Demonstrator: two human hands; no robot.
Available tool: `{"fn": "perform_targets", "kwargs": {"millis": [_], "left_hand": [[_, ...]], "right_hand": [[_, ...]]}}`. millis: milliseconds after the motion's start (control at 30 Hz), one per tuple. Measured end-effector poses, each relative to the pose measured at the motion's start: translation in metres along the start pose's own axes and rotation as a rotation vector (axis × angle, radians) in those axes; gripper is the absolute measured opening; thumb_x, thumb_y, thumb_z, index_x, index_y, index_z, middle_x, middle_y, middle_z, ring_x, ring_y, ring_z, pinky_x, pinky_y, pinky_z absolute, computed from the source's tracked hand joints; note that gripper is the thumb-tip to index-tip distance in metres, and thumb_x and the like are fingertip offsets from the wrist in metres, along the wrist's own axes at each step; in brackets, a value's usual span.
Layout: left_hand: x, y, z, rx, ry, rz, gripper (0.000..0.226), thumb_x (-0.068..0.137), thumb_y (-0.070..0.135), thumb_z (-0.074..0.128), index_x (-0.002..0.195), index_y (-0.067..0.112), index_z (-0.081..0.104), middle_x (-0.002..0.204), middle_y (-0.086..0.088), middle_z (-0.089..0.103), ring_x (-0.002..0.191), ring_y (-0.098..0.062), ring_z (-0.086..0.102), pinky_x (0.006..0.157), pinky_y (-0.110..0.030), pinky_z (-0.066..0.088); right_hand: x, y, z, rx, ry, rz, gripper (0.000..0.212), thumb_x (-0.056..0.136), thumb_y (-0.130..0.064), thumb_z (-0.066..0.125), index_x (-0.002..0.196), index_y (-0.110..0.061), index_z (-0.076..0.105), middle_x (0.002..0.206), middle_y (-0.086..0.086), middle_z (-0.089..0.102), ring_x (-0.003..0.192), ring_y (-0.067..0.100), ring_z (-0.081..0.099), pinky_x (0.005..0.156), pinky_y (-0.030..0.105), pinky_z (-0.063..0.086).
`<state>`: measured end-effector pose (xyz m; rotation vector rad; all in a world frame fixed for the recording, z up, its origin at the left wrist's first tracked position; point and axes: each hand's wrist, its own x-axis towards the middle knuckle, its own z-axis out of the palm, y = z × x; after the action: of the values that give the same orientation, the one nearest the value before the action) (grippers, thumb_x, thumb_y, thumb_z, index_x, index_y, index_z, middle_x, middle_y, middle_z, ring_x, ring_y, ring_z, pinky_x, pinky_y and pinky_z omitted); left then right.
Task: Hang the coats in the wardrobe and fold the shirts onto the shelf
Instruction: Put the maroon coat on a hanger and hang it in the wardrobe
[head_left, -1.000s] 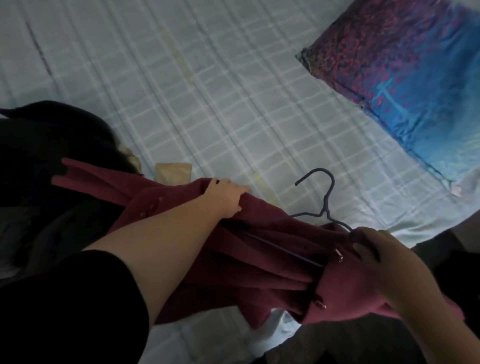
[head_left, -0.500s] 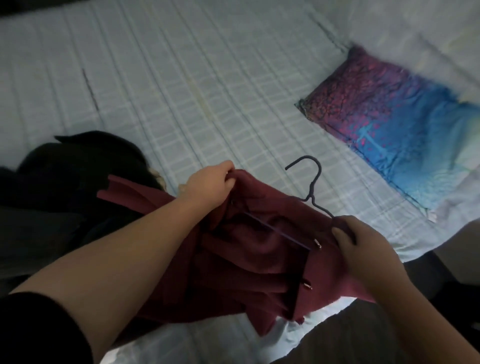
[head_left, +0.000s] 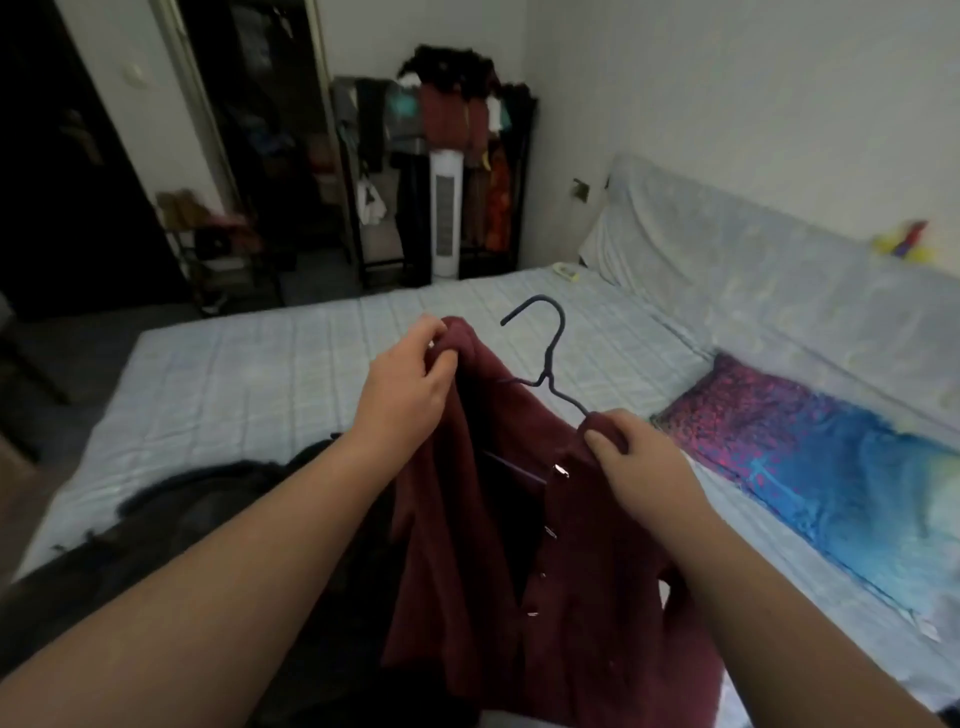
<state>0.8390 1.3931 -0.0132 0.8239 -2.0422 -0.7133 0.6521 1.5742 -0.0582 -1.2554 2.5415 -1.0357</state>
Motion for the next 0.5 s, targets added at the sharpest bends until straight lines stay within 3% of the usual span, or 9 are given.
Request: {"fn": "perform_targets", "kwargs": {"millis": [133, 200, 267, 400, 500], "left_hand": [[-0.005, 0.026, -0.076, 0.061, 0.066, 0.061, 0.007, 0.092, 0.026, 0.052, 0.091, 0.03, 0.047, 0.069, 0.001, 0.058, 0.066, -0.019, 0.058, 0.062, -0.038, 0.046], [-0.009, 0.037, -0.107, 0.12, 0.102, 0.073, 0.009, 0.092, 0.028, 0.053, 0.09, 0.029, 0.045, 0.066, 0.004, 0.057, 0.062, -0.008, 0.056, 0.06, -0.034, 0.044], [-0.013, 0.044, -0.135, 0.212, 0.111, 0.075, 0.013, 0.093, 0.03, 0.054, 0.088, 0.027, 0.042, 0.065, 0.004, 0.056, 0.061, -0.006, 0.056, 0.061, -0.035, 0.045], [-0.019, 0.051, -0.185, 0.373, 0.089, 0.069, 0.018, 0.093, 0.038, 0.052, 0.088, 0.027, 0.039, 0.069, 0.001, 0.06, 0.067, -0.024, 0.061, 0.066, -0.046, 0.051], [-0.015, 0.062, -0.218, 0.514, 0.098, 0.09, 0.017, 0.093, 0.043, 0.051, 0.092, 0.033, 0.037, 0.072, 0.002, 0.061, 0.069, -0.025, 0.061, 0.066, -0.044, 0.052]], "right_hand": [[0.007, -0.085, 0.005, 0.056, 0.039, -0.157, 0.015, 0.094, -0.041, 0.053, 0.1, -0.029, 0.06, 0.093, -0.005, 0.067, 0.09, 0.022, 0.061, 0.076, 0.036, 0.047], [0.01, -0.124, 0.002, 0.106, 0.094, -0.217, 0.014, 0.095, -0.041, 0.051, 0.096, -0.029, 0.057, 0.087, -0.007, 0.063, 0.083, 0.02, 0.057, 0.071, 0.034, 0.043], [0.017, -0.157, -0.006, 0.171, 0.156, -0.271, 0.012, 0.096, -0.041, 0.049, 0.097, -0.031, 0.056, 0.086, -0.008, 0.06, 0.082, 0.019, 0.055, 0.07, 0.034, 0.04], [0.031, -0.217, -0.03, 0.285, 0.234, -0.413, 0.012, 0.096, -0.04, 0.049, 0.097, -0.031, 0.057, 0.085, -0.01, 0.061, 0.081, 0.019, 0.055, 0.069, 0.034, 0.04], [0.036, -0.26, -0.051, 0.309, 0.273, -0.536, 0.009, 0.097, -0.039, 0.048, 0.092, -0.033, 0.053, 0.078, -0.014, 0.057, 0.075, 0.015, 0.051, 0.066, 0.034, 0.038]]}}
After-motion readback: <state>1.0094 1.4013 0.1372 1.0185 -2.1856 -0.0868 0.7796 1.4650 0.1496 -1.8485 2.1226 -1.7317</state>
